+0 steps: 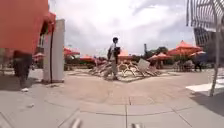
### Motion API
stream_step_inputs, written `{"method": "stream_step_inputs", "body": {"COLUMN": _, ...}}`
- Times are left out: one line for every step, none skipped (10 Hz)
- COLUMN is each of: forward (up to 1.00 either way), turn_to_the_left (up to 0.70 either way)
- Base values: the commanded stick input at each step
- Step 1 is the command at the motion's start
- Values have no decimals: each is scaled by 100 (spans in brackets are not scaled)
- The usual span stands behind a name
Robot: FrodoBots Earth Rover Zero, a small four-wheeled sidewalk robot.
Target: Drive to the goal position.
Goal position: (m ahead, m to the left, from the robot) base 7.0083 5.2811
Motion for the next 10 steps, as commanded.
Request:
{"method": "stream_step_inputs", "body": {"forward": 85, "turn_to_the_left": 26}}
{"method": "stream_step_inputs", "body": {"forward": 85, "turn_to_the_left": 27}}
{"method": "stream_step_inputs", "body": {"forward": 85, "turn_to_the_left": 12}}
{"method": "stream_step_inputs", "body": {"forward": 85, "turn_to_the_left": 1}}
{"method": "stream_step_inputs", "body": {"forward": 85, "turn_to_the_left": 1}}
{"method": "stream_step_inputs", "body": {"forward": 85, "turn_to_the_left": 2}}
{"method": "stream_step_inputs", "body": {"forward": 85, "turn_to_the_left": 2}}
{"method": "stream_step_inputs", "body": {"forward": 85, "turn_to_the_left": 2}}
{"method": "stream_step_inputs", "body": {"forward": 85, "turn_to_the_left": 2}}
{"method": "stream_step_inputs", "body": {"forward": 85, "turn_to_the_left": 2}}
